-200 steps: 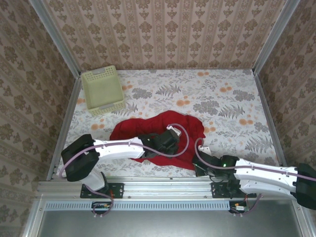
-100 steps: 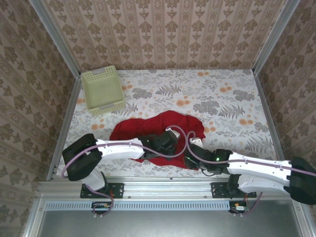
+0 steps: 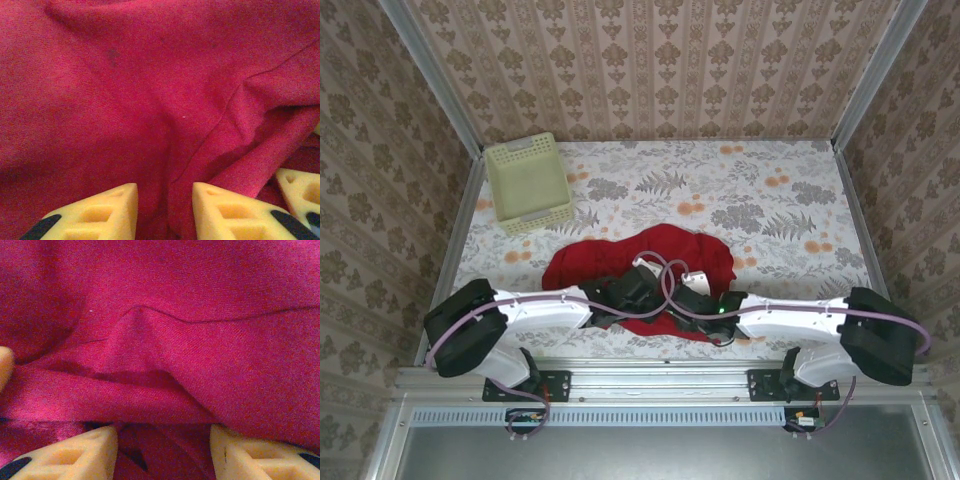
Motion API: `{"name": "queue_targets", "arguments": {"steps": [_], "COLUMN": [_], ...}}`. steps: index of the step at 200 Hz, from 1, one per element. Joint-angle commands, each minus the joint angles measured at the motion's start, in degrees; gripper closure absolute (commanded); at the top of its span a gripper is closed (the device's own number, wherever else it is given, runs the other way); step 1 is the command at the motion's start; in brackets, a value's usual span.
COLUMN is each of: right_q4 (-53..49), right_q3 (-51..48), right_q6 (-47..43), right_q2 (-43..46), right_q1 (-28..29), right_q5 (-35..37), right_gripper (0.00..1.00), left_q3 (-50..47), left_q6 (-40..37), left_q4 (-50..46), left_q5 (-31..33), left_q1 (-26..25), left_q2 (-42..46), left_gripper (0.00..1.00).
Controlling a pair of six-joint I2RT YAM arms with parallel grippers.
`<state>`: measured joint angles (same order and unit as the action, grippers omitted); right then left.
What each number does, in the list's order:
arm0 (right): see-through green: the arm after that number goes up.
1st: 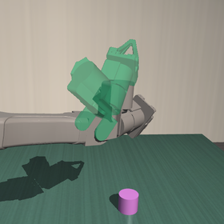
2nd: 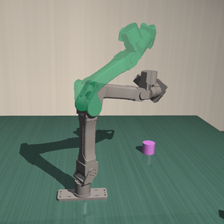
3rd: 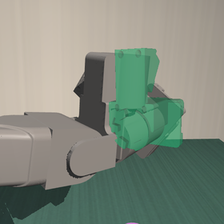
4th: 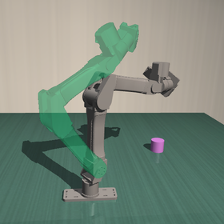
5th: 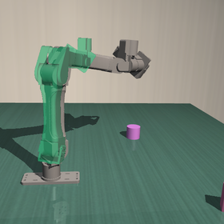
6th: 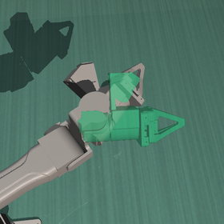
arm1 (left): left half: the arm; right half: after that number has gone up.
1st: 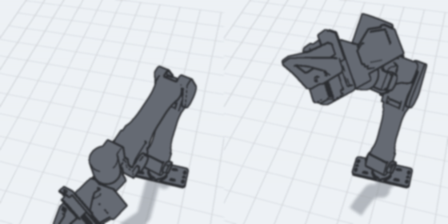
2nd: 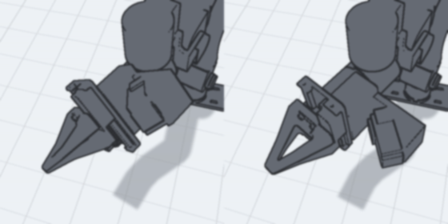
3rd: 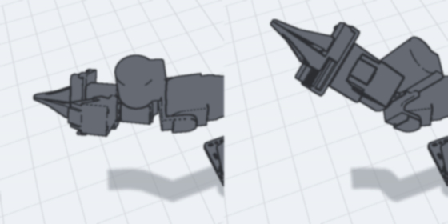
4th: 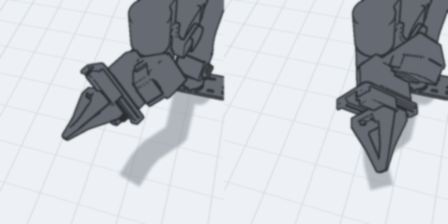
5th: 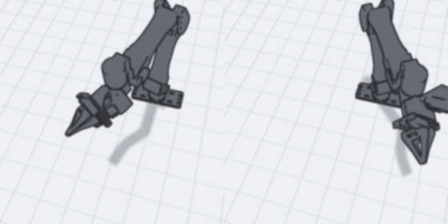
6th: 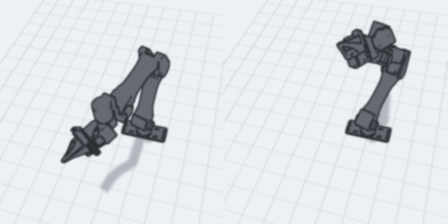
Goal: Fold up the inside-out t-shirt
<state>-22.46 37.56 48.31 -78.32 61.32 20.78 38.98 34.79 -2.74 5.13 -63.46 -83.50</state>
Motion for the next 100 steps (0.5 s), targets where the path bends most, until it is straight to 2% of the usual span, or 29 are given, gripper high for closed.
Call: {"name": "queue_targets", "arguments": {"steps": [1,19,50,100], "right_q4": [-2.29,-3.51,-7.90,-15.41], "right_q3": [1.73,1.81,1.56,-0.85], "right_q6": [-1.01,-1.11,-0.06,2.69], "right_q2": [-1.04,-2.55,-1.83,6.97], "right_q1": [-0.32,-0.32,-0.32,-0.32], "right_q5": [3.06,3.78,6.71,9.51], "right_gripper": [0.46,0.48,0.61,0.77], "left_q3": [-1.14,-1.06,-0.33,0.66], "left_q6": [1.49,1.89,3.38,5.81], "left_q4": [1.06,0.21,-2.96,-8.18], "left_q5": [0.48,0.98,2.86,6.41], "left_q1": [1.27,2.55,5.43,9.69], "left_q2": [1.66,1.31,-0.70,-4.58], "left_gripper": [0.62,0.60,0.59,0.58]}}
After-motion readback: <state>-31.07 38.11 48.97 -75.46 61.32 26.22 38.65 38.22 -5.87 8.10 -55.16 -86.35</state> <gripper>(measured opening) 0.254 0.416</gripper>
